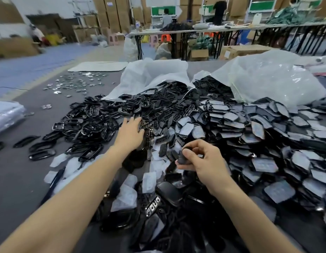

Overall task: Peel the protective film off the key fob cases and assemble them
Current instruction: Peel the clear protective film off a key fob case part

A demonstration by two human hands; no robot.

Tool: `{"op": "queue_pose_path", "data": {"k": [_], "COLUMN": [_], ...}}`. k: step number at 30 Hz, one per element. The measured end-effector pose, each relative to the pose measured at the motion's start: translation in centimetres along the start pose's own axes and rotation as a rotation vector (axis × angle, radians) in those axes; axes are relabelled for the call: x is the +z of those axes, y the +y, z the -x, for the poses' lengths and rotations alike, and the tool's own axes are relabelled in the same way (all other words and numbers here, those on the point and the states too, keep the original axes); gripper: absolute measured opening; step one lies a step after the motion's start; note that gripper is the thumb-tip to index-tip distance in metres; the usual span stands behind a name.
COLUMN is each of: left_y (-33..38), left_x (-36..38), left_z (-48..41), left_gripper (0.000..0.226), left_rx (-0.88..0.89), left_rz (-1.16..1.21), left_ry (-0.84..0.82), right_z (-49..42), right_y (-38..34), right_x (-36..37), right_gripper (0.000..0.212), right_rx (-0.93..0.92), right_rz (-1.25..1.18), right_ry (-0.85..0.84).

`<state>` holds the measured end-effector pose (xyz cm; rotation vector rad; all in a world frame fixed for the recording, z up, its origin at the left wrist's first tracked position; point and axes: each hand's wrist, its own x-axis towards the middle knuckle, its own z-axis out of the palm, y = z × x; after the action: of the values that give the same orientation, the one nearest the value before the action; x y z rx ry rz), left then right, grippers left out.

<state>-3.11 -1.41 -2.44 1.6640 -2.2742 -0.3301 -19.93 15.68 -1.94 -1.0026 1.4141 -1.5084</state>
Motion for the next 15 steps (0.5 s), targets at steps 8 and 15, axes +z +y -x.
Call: {"op": "queue_pose_path", "data": {"k": [8,15], "left_y": [-1.3,-1.5], "left_x": [-0.2,-1.0], "left_z": [-1.6,-2.7], "left_gripper": [0.016,0.013], "left_rx": [0.064,-0.188], "left_rz": [0.006,0.433], "left_ry": [0.14,0.064], "right_z": [0.1,0.7], "right_y": [0.1,-0.6], "right_x": [-1.1,-1.0], "right_gripper": [0.011,0.009], "right_rx": [-0.062,-0.032], "right_rz": [0.075,0.115], "right_ry": [0.038,0.056]}}
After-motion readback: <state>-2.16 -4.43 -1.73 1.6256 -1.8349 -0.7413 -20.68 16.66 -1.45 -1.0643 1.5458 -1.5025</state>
